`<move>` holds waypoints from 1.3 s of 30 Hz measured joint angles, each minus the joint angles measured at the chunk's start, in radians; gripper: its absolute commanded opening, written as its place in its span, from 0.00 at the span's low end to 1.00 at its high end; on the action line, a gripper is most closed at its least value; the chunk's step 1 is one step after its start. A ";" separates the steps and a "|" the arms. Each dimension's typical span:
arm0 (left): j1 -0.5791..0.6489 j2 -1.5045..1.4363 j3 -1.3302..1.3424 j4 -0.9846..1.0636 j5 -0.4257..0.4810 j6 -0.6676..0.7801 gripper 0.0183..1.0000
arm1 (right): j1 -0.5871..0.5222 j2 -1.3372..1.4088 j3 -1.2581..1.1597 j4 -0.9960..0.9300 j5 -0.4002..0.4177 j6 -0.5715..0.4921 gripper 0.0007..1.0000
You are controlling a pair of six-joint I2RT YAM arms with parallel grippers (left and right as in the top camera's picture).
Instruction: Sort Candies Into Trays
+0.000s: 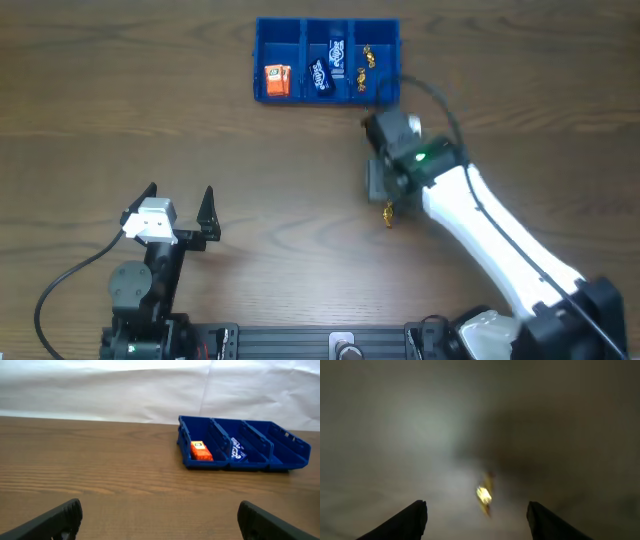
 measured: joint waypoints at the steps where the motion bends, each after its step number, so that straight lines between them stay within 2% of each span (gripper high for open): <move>1: 0.000 0.000 0.000 0.000 0.000 0.000 1.00 | 0.000 0.010 -0.048 0.008 -0.007 0.014 0.67; 5: 0.000 0.000 0.000 0.000 0.000 0.000 1.00 | 0.000 0.030 -0.170 0.088 -0.034 0.043 0.65; 12: 0.000 0.000 0.000 0.000 0.000 0.000 1.00 | 0.000 0.124 -0.172 0.172 -0.045 0.044 0.62; 20: 0.000 0.000 0.000 0.000 0.000 0.000 1.00 | 0.000 0.196 -0.172 0.195 -0.054 0.053 0.46; 24: 0.000 0.000 0.000 0.000 0.000 0.000 1.00 | 0.000 0.197 -0.172 0.211 -0.054 0.058 0.43; 29: 0.000 0.000 0.000 0.000 0.000 0.000 1.00 | 0.000 0.218 -0.171 0.241 -0.062 0.059 0.28; 34: 0.000 0.000 0.000 0.000 0.000 0.000 1.00 | 0.000 0.219 -0.170 0.247 -0.071 0.060 0.19; 39: 0.000 0.000 0.000 0.000 0.000 0.000 1.00 | 0.003 0.212 -0.163 0.203 -0.081 0.059 0.17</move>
